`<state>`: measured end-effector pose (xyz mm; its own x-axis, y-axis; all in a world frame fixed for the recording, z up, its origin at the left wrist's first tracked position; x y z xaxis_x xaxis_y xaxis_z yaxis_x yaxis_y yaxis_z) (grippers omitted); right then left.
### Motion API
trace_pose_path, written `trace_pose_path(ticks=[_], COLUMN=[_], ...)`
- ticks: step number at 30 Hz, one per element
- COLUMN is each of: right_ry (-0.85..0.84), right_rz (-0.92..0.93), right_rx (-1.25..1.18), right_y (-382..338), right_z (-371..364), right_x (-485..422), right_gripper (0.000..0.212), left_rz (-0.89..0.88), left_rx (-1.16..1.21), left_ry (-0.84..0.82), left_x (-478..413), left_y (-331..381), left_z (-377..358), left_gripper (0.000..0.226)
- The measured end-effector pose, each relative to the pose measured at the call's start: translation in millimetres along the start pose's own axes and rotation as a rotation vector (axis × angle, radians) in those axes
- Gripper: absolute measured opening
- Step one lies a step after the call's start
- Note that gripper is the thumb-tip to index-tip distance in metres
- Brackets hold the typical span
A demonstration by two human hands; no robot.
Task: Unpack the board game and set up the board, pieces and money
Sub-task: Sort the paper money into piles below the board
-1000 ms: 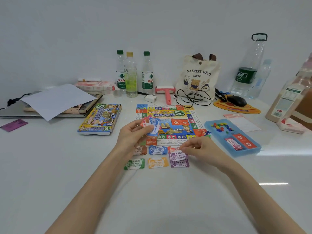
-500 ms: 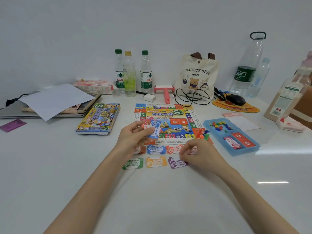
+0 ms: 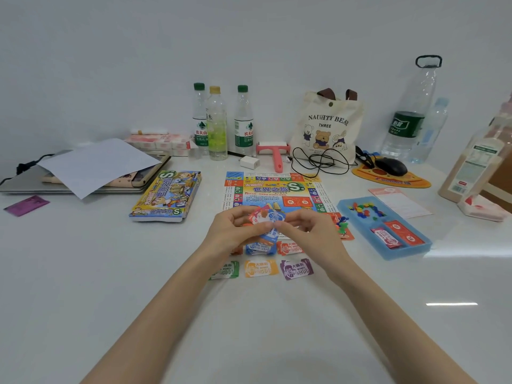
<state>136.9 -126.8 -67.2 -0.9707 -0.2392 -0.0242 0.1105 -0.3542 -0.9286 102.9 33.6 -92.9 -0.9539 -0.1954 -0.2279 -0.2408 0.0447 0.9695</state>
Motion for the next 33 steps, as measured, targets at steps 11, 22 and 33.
trace_pose_path(ticks=[11, 22, 33], right_ry=[-0.034, 0.040, -0.091], right_rz=[0.006, -0.062, -0.067], right_rx=[-0.107, -0.241, -0.078], right_y=[2, 12, 4], right_z=[-3, 10, 1], right_x=[0, -7, -21], right_gripper=[0.016, 0.008, 0.016], left_rz=[0.064, 0.022, 0.008], left_rx=[0.029, -0.034, 0.009], left_ry=[-0.016, 0.042, 0.275], left_x=[2, 2, -6], left_y=[-1, 4, 2], left_z=[-2, 5, 48], left_gripper=[0.031, 0.027, 0.036])
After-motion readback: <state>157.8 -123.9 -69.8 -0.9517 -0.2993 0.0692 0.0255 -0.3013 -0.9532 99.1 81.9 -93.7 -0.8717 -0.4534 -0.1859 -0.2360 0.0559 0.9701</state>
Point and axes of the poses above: each hand's wrist, its own x-axis away from the middle knuckle, its own z-axis out of the back of the hand, y = z × x, the point moved 8 cm from there along -x, towards the middle knuckle, and after that the axes turned 12 degrees about -z, right-handed, at the moved point
